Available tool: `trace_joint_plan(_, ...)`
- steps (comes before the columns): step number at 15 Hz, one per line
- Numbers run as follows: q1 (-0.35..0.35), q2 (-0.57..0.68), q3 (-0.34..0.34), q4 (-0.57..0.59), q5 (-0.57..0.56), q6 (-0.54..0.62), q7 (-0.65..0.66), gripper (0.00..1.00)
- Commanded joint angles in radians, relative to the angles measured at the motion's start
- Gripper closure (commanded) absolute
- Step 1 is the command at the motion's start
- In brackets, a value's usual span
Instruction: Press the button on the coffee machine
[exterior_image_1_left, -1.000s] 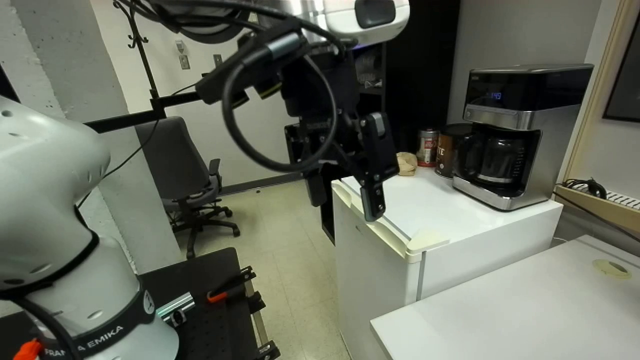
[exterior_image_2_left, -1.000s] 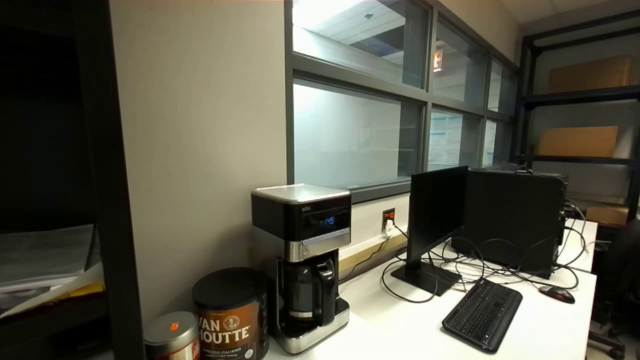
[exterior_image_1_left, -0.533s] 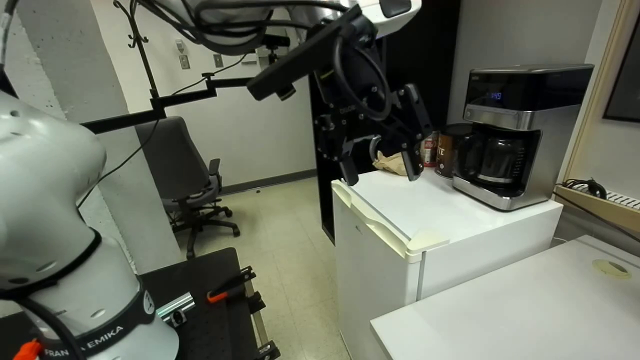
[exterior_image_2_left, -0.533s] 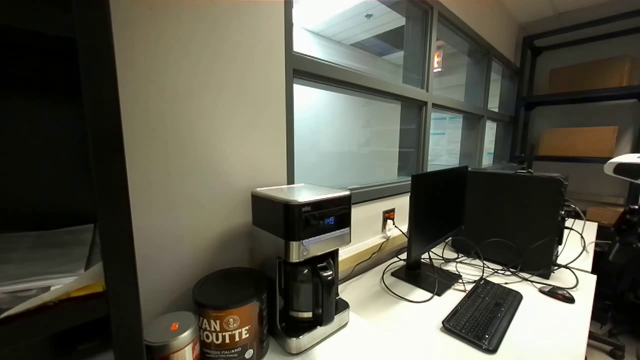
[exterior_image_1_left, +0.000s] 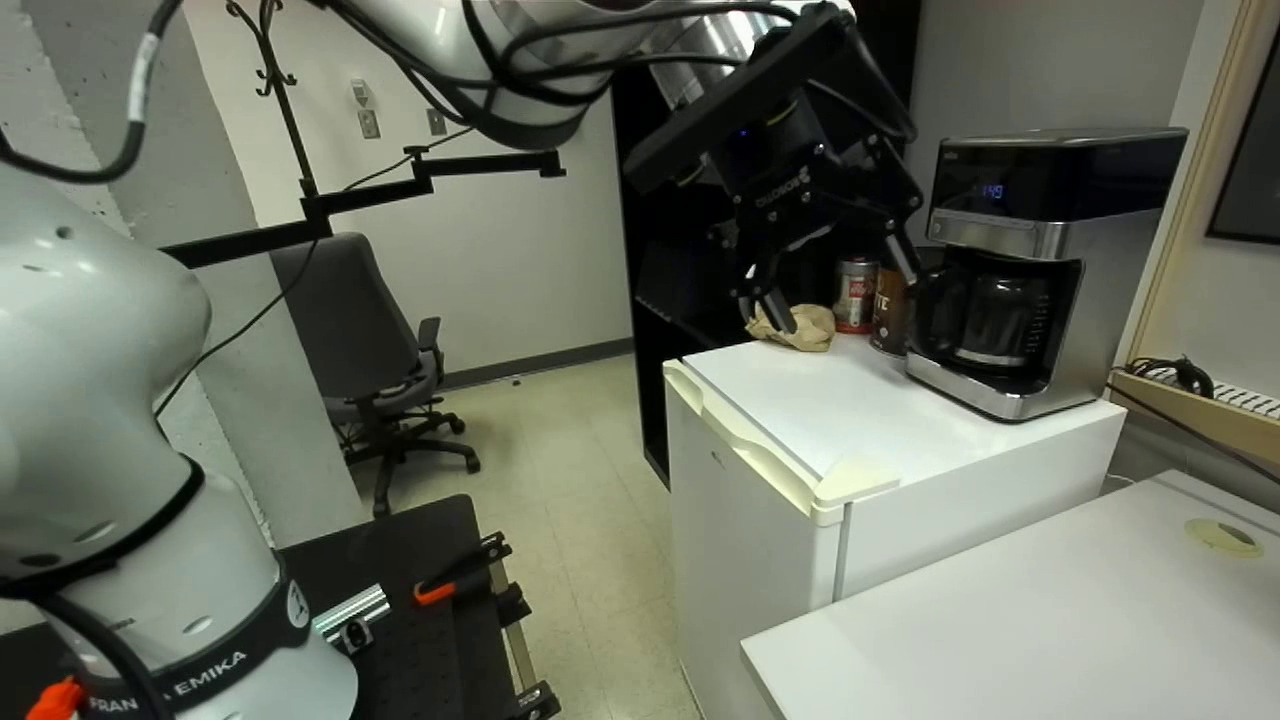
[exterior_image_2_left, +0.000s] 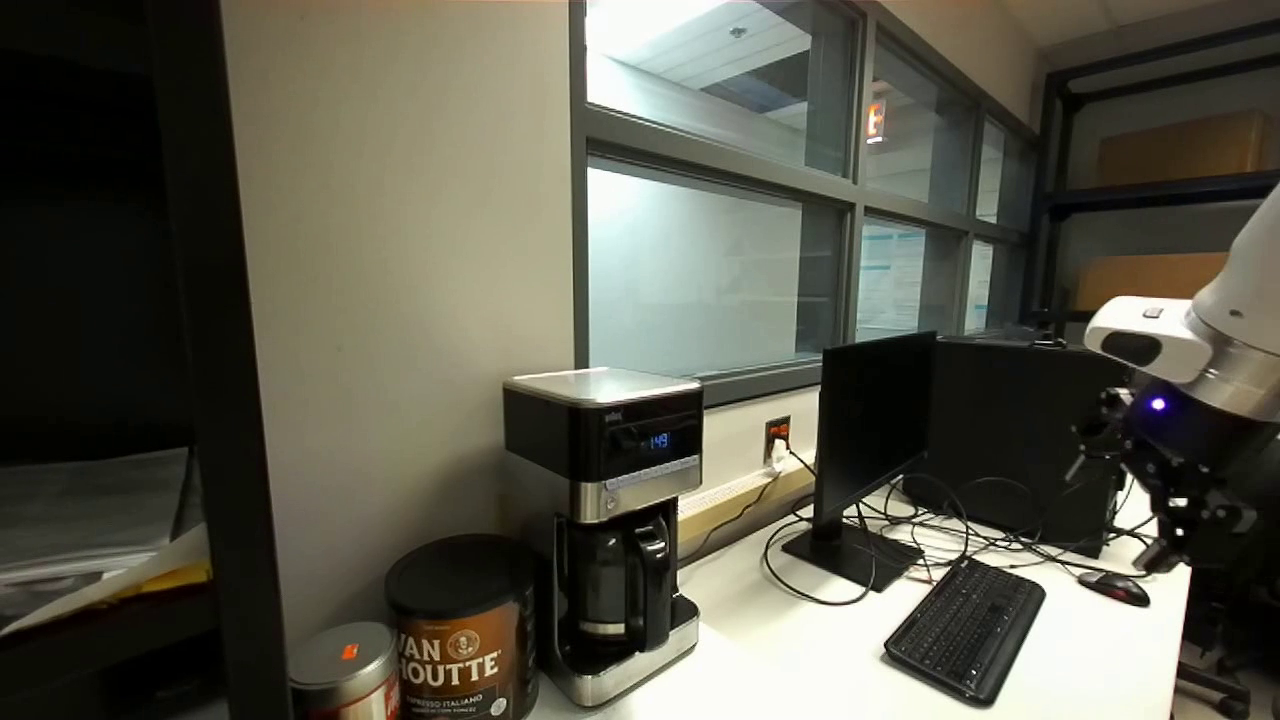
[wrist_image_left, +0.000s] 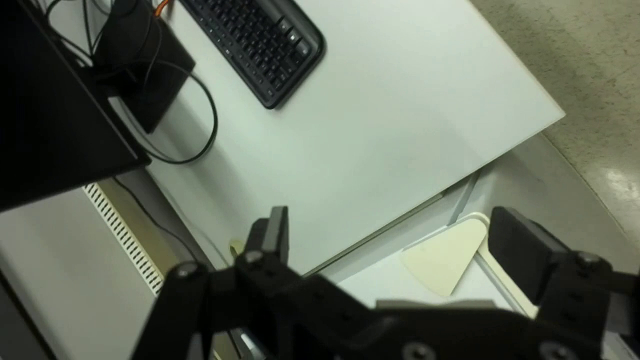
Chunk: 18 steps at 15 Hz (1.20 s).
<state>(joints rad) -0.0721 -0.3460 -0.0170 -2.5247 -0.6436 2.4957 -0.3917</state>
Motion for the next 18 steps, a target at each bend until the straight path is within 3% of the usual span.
trace_joint_plan(1,-0.014,0.161,0.048,0.140,-0.186,0.051,0.082,0.00)
trace_joint_plan(5,0.015,0.279,0.061,0.263,-0.383,0.059,0.176,0.00)
trace_joint_plan(6,0.025,0.309,0.061,0.292,-0.417,0.064,0.192,0.25)
trace_joint_plan(8,0.042,0.356,0.058,0.339,-0.477,0.075,0.225,0.34)
trace_joint_plan(16,0.081,0.513,0.070,0.494,-0.727,0.163,0.392,0.96)
trace_joint_plan(18,0.091,0.542,0.074,0.527,-0.788,0.181,0.431,1.00)
